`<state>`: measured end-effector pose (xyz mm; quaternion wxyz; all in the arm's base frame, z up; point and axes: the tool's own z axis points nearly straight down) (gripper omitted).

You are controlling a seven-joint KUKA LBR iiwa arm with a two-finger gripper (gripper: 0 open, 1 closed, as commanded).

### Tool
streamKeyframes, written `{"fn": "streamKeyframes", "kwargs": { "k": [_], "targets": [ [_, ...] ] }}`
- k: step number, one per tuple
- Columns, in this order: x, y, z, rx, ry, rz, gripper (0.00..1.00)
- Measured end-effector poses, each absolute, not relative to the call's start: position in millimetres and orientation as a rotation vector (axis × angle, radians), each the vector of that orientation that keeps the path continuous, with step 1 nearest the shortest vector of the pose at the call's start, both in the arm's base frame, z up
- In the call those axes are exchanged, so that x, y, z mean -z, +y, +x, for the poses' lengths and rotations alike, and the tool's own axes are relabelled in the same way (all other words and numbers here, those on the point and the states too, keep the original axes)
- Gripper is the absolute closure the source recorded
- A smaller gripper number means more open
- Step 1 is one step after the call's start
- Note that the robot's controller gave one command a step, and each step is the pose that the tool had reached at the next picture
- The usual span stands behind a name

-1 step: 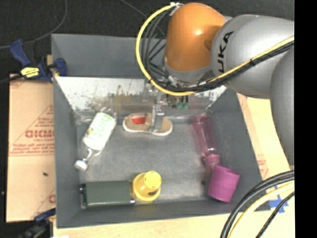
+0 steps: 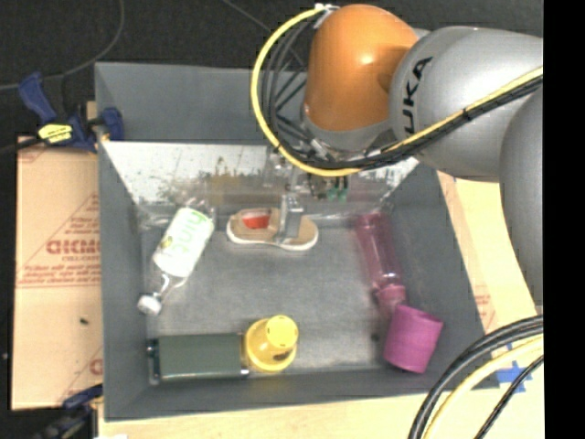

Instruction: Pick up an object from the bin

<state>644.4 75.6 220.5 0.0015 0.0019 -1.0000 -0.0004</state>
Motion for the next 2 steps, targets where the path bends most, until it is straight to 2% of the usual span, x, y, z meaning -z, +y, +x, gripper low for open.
{"fn": "streamKeyframes", "kwargs": {
  "k": [1, 2],
  "targets": [
    [-145.9, 69.3, 614.6, 0.001, -3.132, -0.036, 0.0],
    [-178.0, 84.7, 624.1, 0.005, -3.145, -0.079, 0.0]
  ]
}}
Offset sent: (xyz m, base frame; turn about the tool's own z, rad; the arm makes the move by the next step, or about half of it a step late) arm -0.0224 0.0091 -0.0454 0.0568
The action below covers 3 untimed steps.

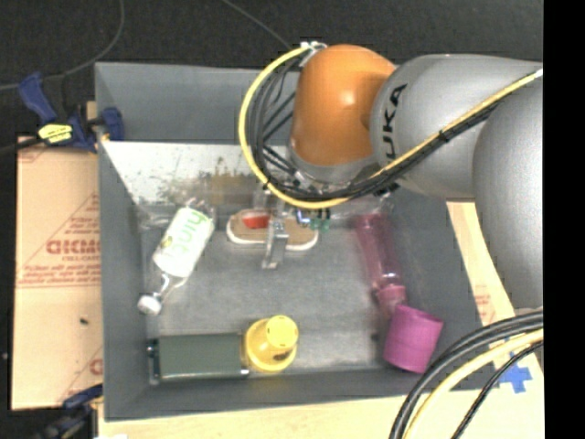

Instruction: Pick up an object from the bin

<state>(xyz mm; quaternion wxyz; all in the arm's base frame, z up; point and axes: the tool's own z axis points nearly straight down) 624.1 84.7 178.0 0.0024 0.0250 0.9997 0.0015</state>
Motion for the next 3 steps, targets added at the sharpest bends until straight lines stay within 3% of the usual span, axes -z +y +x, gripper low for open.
{"fn": "streamKeyframes", "kwargs": {
  "k": [1, 2, 3],
  "targets": [
    [-80.4, 47.5, 648.6, -0.006, 3.139, -0.069, 1.0],
    [-80.4, 47.4, 648.6, -0.006, 3.139, -0.068, 1.0],
    [-148.2, 48.5, 657.8, -0.004, 3.123, -0.188, 1.0]
  ]
}}
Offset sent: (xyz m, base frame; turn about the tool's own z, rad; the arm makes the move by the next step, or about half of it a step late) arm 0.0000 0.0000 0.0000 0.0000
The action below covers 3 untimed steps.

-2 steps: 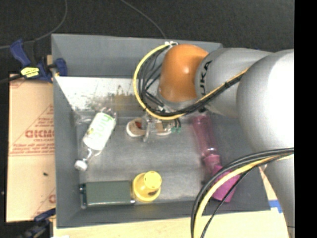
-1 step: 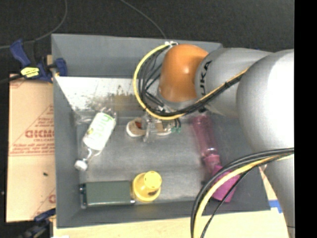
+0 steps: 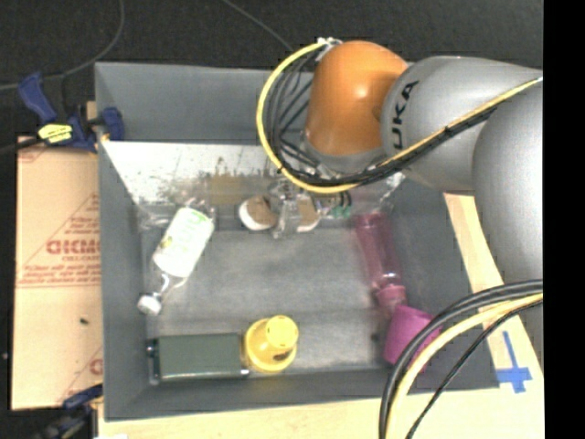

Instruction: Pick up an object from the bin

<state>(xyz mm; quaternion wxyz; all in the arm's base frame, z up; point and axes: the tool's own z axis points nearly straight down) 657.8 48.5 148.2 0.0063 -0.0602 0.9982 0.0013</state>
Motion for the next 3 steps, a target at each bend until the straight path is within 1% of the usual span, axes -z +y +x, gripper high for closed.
{"fn": "streamKeyframes", "kwargs": {
  "k": [2, 3],
  "targets": [
    [-149.6, 45.8, 653.6, -0.006, 3.13, -0.181, 1.0],
    [-152.1, 51.6, 639.2, -0.004, 3.097, -0.469, 1.0]
  ]
}}
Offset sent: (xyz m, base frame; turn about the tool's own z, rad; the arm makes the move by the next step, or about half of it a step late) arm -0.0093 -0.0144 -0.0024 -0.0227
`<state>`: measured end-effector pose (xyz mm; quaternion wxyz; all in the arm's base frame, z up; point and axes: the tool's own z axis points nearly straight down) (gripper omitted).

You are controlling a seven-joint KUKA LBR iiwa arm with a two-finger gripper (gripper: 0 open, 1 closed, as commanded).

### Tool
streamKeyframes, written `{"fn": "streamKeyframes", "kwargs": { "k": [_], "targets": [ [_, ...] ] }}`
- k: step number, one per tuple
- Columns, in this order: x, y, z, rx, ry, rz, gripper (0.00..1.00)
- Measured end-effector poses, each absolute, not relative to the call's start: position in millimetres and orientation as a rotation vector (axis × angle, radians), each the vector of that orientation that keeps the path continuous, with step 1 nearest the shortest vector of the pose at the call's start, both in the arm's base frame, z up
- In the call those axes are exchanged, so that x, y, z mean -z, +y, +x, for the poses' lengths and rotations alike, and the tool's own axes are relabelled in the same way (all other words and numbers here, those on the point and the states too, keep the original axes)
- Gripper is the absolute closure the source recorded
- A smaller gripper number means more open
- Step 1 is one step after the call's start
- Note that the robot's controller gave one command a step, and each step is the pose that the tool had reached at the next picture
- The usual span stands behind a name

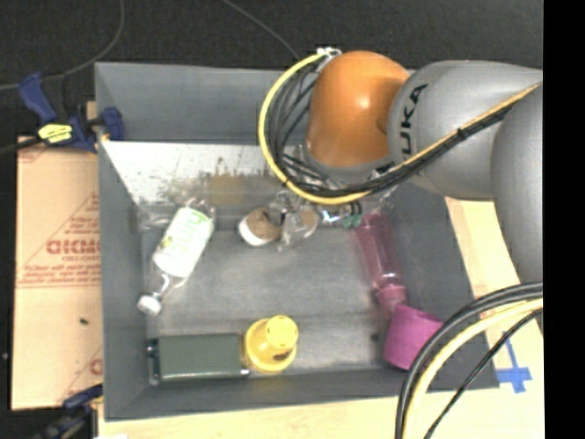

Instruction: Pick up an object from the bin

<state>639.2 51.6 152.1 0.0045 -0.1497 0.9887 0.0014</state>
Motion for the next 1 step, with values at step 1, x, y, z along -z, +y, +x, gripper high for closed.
{"fn": "streamKeyframes", "kwargs": {
  "k": [1],
  "targets": [
    [-254.6, 54.5, 647.2, -0.005, 3.106, -0.42, 1.0]
  ]
}}
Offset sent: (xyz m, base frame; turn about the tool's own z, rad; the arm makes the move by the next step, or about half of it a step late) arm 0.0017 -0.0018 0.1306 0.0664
